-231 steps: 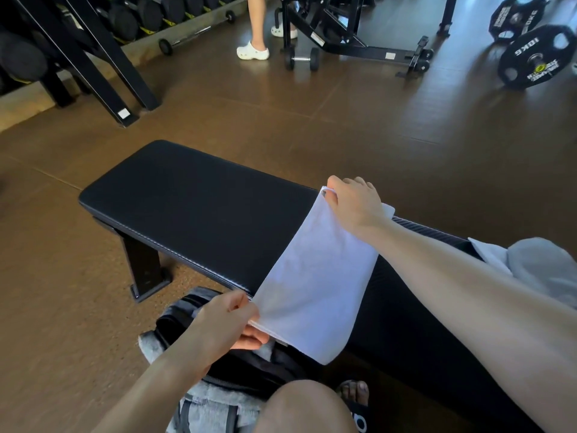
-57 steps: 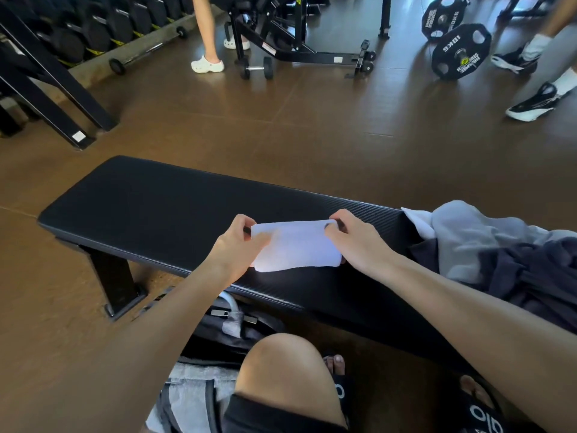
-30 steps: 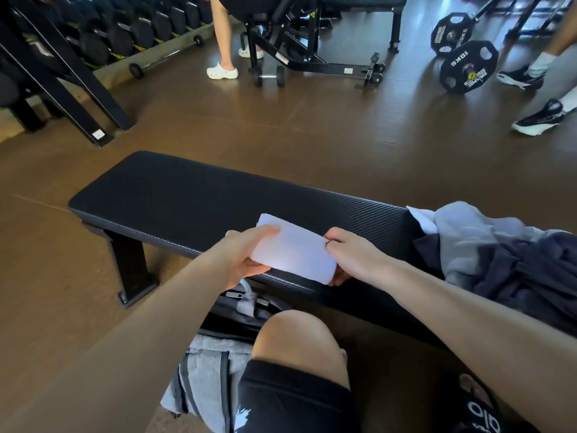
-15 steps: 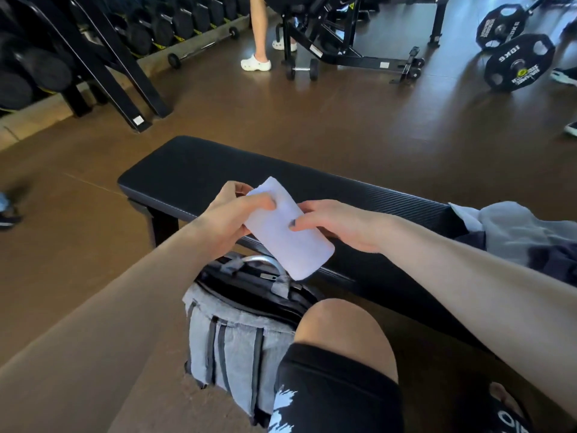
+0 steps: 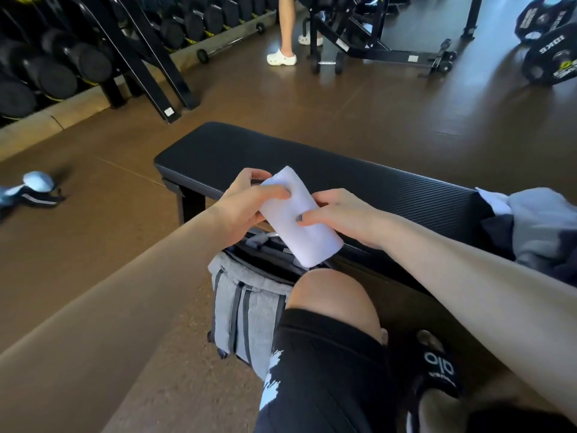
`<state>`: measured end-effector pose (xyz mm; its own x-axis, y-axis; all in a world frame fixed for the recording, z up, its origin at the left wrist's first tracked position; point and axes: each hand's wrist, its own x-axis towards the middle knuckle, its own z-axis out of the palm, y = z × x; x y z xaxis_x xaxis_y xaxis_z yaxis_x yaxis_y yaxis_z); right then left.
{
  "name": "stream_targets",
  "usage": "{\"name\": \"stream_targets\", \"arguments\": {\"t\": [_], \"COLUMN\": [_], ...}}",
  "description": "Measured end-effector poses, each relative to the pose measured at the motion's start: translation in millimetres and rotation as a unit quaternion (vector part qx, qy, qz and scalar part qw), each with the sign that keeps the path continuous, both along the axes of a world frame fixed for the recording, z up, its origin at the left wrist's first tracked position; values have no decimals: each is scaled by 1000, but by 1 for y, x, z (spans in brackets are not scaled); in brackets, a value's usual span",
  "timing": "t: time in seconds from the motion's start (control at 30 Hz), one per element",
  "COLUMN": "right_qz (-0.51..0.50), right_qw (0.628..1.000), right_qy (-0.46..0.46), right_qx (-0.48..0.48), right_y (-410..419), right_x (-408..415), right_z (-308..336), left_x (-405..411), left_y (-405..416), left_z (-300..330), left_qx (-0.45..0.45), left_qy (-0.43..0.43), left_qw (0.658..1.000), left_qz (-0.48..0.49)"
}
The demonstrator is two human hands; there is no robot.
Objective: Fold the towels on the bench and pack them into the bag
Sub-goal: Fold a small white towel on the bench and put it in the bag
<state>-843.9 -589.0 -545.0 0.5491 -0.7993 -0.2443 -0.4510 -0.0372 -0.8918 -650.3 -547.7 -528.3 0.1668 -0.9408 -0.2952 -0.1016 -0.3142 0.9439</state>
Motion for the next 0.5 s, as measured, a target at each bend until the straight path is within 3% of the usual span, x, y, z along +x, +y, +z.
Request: {"name": "stream_targets", "arguments": {"t": [0.13,0.23,0.33,0.5], "right_qz": [-42,-82,-98,-98], "right_qw": [997,991,990,988], "right_qy": [4,4,-36,-30], "right_qx": [-64,-109,-95,-114], "right_y": [10,15,25,39], "right_x": [6,14,22,49], "right_z": [0,-8,-26,-57], "left_x": [-2,-4,-1,6], "left_y": [8,19,31,45], "left_z": [0,6,12,-19], "left_qx": [34,105,180,146], "left_qy": [-11,-96,-177,-360], "left_qw": [999,989,966,919], "left_qz": [27,38,-50,-64]}}
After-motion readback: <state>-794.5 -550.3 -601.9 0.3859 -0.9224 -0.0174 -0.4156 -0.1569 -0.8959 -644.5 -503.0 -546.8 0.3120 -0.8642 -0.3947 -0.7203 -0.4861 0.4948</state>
